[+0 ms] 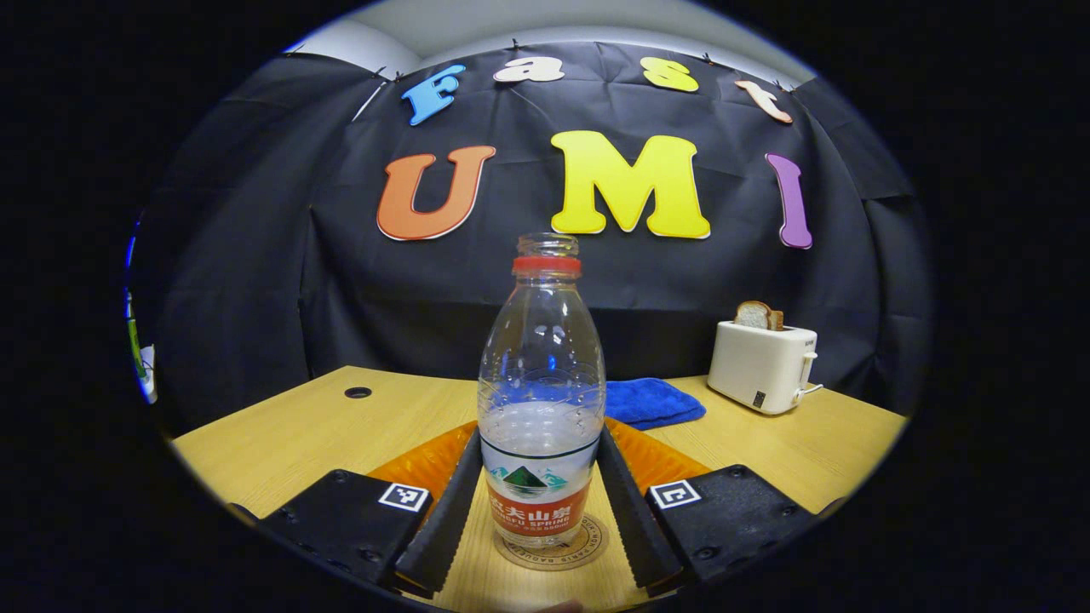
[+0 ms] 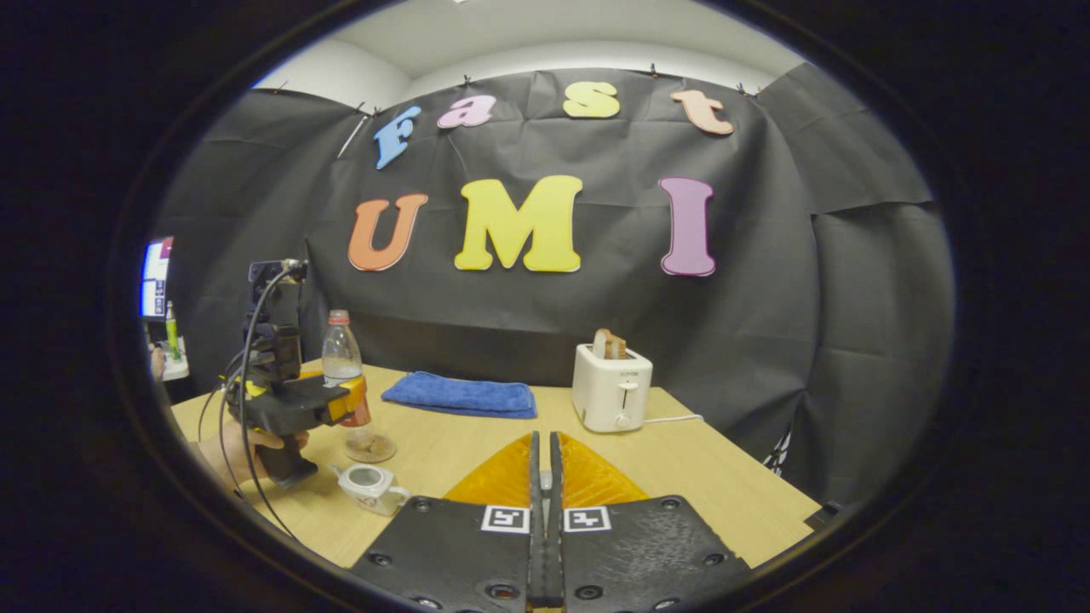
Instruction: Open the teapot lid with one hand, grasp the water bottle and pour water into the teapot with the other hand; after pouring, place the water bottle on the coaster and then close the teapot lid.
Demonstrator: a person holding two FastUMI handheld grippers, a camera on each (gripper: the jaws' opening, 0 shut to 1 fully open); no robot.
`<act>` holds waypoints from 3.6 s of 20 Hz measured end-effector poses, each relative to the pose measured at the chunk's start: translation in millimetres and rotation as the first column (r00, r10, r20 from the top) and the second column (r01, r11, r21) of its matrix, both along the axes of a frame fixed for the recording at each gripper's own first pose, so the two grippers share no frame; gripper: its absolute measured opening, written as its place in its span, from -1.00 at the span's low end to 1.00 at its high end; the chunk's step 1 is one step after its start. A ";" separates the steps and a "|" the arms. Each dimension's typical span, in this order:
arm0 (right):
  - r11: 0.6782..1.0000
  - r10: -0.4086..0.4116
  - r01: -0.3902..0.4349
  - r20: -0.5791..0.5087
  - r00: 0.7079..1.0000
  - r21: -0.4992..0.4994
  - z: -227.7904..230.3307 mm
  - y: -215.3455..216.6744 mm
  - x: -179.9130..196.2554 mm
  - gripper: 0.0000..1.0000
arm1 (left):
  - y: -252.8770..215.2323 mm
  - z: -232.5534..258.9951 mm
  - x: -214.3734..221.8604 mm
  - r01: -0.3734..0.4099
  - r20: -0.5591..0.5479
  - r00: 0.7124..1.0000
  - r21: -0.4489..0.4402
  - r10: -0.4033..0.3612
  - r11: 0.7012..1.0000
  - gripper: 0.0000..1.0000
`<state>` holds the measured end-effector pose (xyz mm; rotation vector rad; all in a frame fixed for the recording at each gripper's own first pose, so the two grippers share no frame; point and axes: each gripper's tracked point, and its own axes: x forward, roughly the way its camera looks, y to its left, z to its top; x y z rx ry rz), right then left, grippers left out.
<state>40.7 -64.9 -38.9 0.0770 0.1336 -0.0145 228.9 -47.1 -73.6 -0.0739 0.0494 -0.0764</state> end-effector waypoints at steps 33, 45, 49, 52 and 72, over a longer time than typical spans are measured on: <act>0.999 0.031 -0.031 0.000 1.000 -0.016 -18.8 20.5 18.4 -0.99 | 14.2 13.2 -47.7 0.021 0.007 1.000 0.082 -0.021 0.996 0.93; 0.983 0.174 -0.175 0.022 0.985 0.048 -38.6 115.1 45.0 -0.99 | 96.9 47.7 -157.9 -0.066 0.048 0.997 0.063 0.063 0.996 0.92; 0.958 0.280 -0.281 0.033 0.959 0.053 -38.5 163.4 56.2 -0.99 | 113.9 49.4 -173.1 -0.094 0.027 0.995 0.096 0.092 0.991 0.92; 0.936 0.348 -0.349 0.034 0.937 0.053 -42.1 193.4 61.1 -1.00 | 110.5 43.4 -177.7 -0.064 -0.015 0.998 0.068 0.065 0.996 0.93; 0.928 0.362 -0.358 -0.022 0.932 0.098 -80.1 219.4 79.4 -0.89 | 116.3 41.6 -182.7 -0.036 -0.046 0.998 0.057 0.038 0.998 0.93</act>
